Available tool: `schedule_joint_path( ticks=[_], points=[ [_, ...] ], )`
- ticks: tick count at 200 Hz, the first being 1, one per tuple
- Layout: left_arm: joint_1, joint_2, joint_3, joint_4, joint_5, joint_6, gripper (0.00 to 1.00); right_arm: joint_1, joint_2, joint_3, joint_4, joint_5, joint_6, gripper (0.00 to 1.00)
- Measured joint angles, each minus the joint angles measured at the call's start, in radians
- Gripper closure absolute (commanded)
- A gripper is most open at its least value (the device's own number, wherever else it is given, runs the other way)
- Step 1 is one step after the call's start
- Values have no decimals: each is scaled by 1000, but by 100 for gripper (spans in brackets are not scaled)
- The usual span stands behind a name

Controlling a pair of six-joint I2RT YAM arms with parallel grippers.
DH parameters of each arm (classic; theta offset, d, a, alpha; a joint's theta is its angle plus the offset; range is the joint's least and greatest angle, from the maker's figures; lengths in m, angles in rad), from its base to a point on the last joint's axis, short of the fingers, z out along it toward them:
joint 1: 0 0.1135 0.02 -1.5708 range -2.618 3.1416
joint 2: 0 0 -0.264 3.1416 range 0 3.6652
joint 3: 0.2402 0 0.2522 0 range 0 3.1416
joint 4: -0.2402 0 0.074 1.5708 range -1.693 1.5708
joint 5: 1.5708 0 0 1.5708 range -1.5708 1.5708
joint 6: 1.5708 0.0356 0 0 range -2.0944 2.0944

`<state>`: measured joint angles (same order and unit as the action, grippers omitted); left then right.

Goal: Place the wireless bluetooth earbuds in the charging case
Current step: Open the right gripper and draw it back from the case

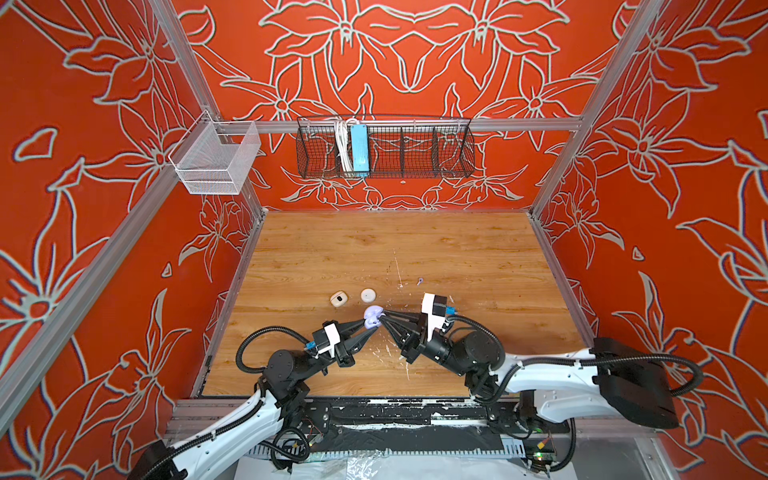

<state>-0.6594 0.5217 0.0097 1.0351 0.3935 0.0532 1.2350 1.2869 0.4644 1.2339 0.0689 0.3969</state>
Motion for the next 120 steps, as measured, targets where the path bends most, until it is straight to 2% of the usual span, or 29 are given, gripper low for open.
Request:
schedule_joint_path(
  ticks=[24,99,120],
  points=[
    [-2,-3,0,5,0,3,100,4,-2,0,-32,10,-4,61],
    [-2,-8,0,5,0,8,100,5,-85,-13,-126,66,-37,57],
    [-2,-8,0,-1,-3,11,100,5,-132,-21,-166,71,-51,51]
  ],
)
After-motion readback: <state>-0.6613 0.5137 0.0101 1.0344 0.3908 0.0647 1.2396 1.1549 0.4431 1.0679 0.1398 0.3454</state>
